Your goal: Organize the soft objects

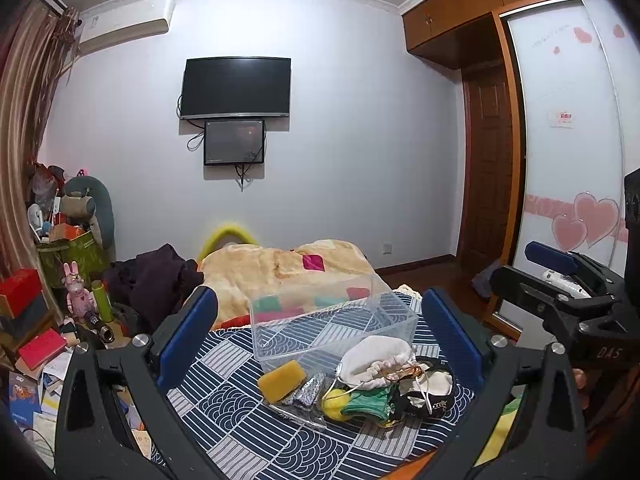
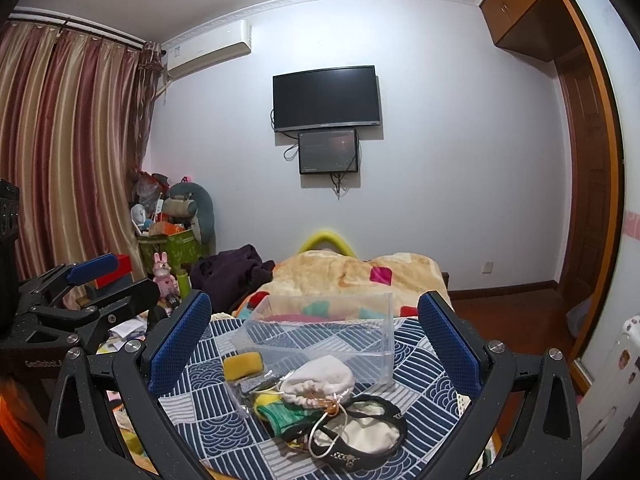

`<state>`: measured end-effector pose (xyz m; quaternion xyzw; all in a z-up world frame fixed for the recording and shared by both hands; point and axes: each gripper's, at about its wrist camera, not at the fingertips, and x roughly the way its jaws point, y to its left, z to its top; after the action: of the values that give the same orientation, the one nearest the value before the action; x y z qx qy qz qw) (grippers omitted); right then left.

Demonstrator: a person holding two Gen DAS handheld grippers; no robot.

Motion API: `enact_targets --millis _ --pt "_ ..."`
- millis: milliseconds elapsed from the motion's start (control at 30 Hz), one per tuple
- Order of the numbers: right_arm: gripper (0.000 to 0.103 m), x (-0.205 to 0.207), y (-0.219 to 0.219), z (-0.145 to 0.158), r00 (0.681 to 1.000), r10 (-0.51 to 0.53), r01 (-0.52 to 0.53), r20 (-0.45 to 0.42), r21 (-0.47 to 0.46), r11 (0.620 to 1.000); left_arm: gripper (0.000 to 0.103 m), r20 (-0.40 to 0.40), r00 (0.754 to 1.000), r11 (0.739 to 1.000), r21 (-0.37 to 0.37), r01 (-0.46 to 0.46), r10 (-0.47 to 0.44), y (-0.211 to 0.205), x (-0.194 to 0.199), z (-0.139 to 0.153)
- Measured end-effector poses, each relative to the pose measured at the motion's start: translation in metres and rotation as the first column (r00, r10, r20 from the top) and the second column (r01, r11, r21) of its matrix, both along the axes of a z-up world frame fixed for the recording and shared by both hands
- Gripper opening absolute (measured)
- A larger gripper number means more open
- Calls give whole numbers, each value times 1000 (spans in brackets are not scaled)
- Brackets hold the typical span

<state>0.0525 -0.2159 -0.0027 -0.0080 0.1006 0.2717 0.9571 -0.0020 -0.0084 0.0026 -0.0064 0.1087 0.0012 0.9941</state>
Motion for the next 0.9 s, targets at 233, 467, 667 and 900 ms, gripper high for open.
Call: enact_targets --millis 233,467,667,900 --pt "103 8 2 -7 1000 2 -2 -18 -11 1000 103 -25 1000 1000 -9 -2 2 4 12 -7" --pt "103 29 2 -26 996 4 -6 -85 -22 1000 103 -151 989 999 -51 -8 0 22 51 -38" --pt "103 57 6 -56 983 -3 -10 -186 -67 998 103 -271 962 994 -91 -64 37 46 88 -82" --pt "102 95 13 -98 938 19 -56 -347 -98 994 103 -398 917 982 -157 -106 36 68 129 -131"
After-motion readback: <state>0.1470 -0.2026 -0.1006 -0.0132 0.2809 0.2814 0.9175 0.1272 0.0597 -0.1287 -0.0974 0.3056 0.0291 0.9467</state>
